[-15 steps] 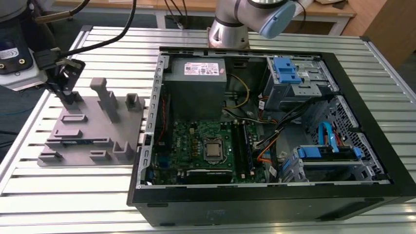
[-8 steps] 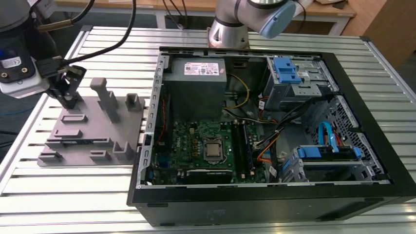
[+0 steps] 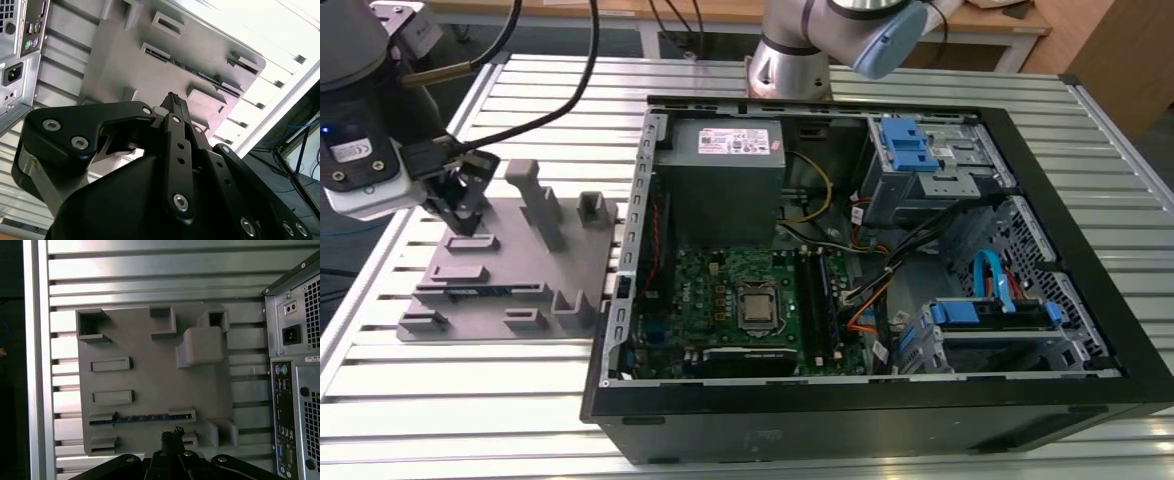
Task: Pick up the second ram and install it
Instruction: 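Reach for the second ram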
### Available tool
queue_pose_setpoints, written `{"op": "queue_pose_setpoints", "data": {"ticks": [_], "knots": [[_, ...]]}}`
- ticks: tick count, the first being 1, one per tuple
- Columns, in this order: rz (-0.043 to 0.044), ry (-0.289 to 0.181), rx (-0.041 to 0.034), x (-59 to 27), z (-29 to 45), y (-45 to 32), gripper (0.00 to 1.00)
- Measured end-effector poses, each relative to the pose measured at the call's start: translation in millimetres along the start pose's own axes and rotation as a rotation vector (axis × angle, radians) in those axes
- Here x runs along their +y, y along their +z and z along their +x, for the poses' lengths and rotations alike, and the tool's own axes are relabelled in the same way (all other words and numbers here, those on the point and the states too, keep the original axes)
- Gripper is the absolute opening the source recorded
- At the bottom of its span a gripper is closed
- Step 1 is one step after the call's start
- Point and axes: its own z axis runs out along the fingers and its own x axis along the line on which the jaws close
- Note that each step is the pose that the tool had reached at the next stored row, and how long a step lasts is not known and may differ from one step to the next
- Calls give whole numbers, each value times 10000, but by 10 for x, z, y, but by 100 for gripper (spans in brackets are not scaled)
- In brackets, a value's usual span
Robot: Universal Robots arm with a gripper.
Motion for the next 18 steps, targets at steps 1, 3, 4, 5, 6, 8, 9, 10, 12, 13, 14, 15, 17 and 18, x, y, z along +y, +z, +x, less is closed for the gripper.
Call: {"op": "queue_pose_setpoints", "data": {"ticks": [1,3,4,5,6,8,9,10,12,13,14,15,17,18], "knots": [[0,0,0,-5,1,14,11],[-1,-1,0,-16,5,46,11],[-1,-1,0,-21,6,62,11],[0,-1,1,-26,8,77,11],[0,-1,2,-31,9,92,11],[0,0,2,-40,13,121,11],[0,0,3,-44,14,136,11],[0,0,2,-48,15,150,11],[-1,0,2,-54,17,175,11],[0,0,4,-57,18,187,11],[0,-1,3,-60,19,200,11],[1,0,4,-63,20,212,11],[0,0,4,-69,22,241,11],[0,0,4,-72,23,254,11]]}}
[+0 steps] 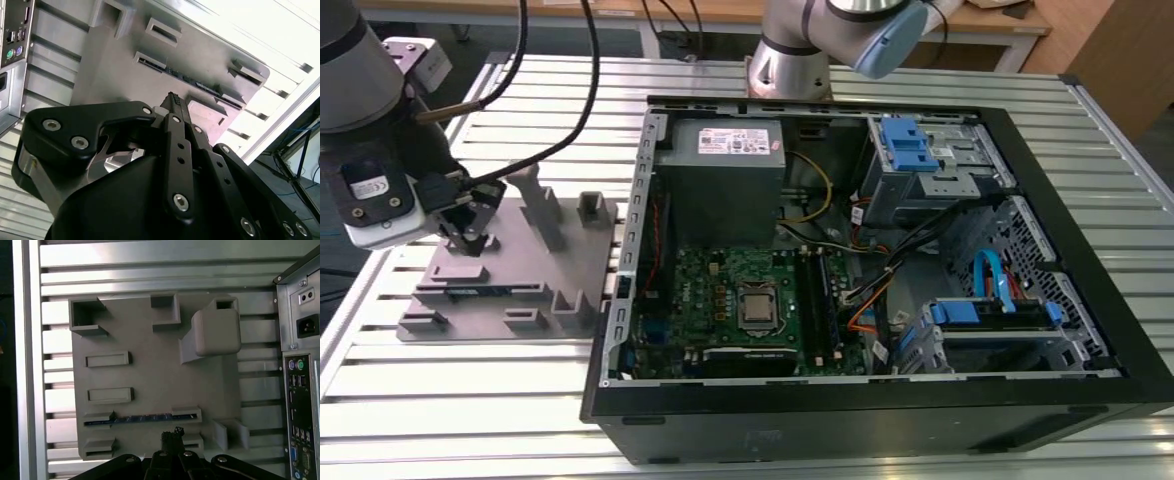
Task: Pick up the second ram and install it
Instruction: 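Reach for the second ram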
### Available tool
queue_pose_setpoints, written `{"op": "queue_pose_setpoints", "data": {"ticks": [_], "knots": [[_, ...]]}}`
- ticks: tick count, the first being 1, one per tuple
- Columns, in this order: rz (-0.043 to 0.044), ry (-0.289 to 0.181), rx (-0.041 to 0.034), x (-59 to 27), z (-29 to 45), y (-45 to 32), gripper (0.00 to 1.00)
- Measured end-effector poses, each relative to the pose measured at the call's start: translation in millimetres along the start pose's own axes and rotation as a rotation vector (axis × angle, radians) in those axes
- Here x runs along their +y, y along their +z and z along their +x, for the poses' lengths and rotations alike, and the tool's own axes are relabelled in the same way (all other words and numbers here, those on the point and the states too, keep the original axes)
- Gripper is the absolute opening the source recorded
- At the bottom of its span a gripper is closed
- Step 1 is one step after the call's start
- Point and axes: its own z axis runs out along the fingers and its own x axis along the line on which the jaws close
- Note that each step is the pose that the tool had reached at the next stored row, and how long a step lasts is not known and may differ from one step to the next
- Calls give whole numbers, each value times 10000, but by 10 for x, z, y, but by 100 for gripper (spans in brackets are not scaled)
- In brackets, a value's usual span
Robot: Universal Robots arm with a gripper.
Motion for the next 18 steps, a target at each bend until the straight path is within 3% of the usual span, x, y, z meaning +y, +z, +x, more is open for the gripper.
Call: {"op": "queue_pose_setpoints", "data": {"ticks": [13,18], "knots": [[1,0,6,-30,12,189,11],[12,-12,5,-37,55,250,11]]}}
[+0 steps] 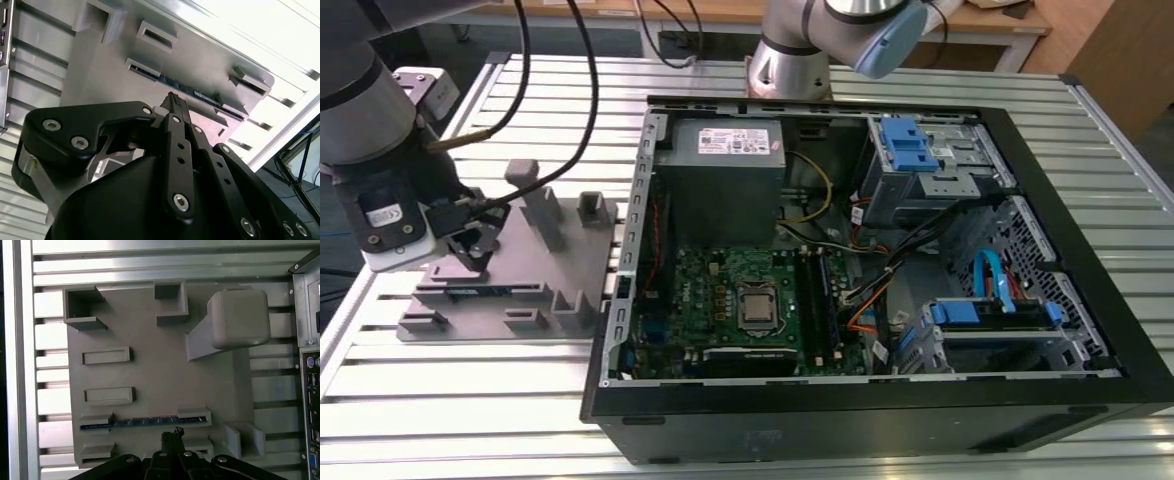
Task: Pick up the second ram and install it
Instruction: 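Reach for the second ram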
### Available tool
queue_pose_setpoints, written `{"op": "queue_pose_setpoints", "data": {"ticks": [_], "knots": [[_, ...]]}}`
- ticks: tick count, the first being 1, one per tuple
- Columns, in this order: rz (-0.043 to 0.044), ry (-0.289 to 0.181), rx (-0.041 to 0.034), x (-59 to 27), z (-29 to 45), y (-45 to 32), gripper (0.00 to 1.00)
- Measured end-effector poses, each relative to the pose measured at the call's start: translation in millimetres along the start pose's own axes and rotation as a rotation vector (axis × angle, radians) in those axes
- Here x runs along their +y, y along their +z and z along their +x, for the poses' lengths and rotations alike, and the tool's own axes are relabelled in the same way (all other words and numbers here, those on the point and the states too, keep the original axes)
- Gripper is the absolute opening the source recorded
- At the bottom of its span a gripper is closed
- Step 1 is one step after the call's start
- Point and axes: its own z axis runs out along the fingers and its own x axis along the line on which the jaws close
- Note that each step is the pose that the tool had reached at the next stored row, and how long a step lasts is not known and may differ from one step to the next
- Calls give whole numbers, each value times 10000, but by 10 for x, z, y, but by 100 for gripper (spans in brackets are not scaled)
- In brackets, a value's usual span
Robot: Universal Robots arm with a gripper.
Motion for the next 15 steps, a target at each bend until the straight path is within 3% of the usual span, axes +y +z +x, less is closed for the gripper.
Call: {"op": "queue_pose_setpoints", "data": {"ticks": [12,15], "knots": [[0,-17,1,-6,82,217,11],[1,-19,3,-8,86,237,11]]}}
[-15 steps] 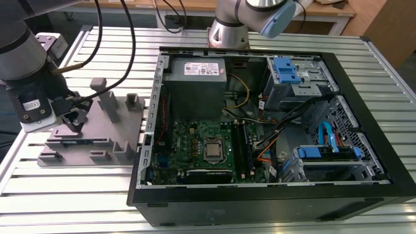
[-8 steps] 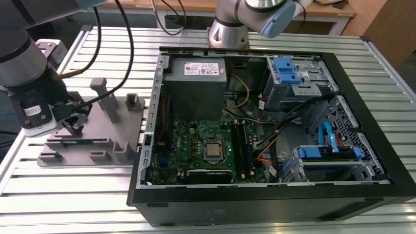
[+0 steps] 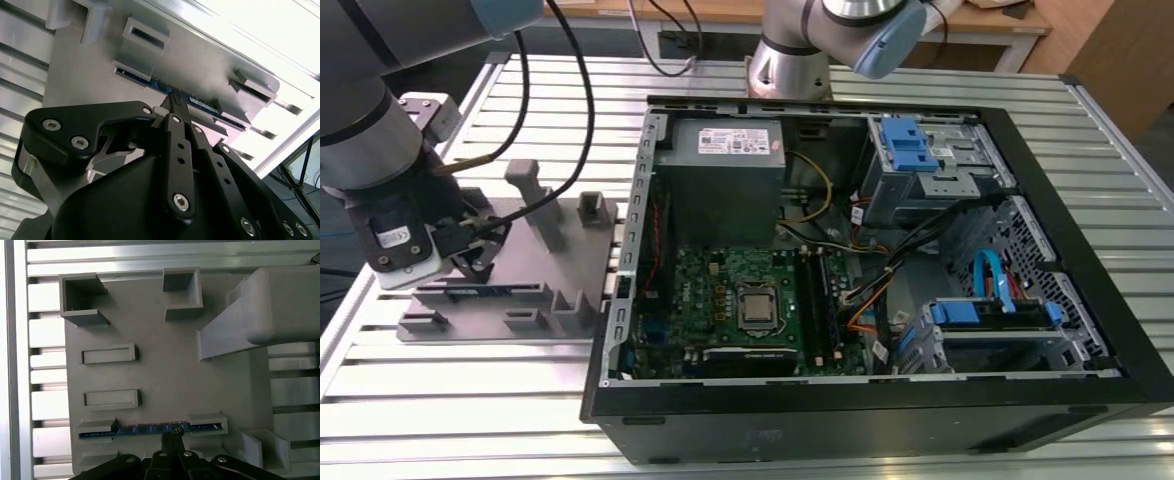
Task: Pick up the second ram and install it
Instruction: 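Reach for the second ram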
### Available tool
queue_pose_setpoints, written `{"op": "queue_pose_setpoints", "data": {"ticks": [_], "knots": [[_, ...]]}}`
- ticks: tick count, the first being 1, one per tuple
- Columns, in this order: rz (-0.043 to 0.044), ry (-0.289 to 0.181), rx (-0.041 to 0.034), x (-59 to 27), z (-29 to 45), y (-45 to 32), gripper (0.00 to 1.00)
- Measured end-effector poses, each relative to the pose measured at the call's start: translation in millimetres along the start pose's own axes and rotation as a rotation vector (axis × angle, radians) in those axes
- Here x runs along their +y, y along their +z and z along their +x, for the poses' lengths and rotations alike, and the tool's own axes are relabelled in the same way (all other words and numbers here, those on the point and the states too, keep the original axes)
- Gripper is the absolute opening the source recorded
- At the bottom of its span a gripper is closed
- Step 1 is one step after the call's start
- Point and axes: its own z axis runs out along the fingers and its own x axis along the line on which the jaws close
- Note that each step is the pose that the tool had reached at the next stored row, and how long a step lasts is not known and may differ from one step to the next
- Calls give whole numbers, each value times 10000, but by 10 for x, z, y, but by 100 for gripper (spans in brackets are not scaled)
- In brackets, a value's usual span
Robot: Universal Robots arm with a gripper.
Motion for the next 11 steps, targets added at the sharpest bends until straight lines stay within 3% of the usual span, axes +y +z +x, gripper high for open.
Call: {"op": "queue_pose_setpoints", "data": {"ticks": [11], "knots": [[0,2,-2,1,1,3,11]]}}
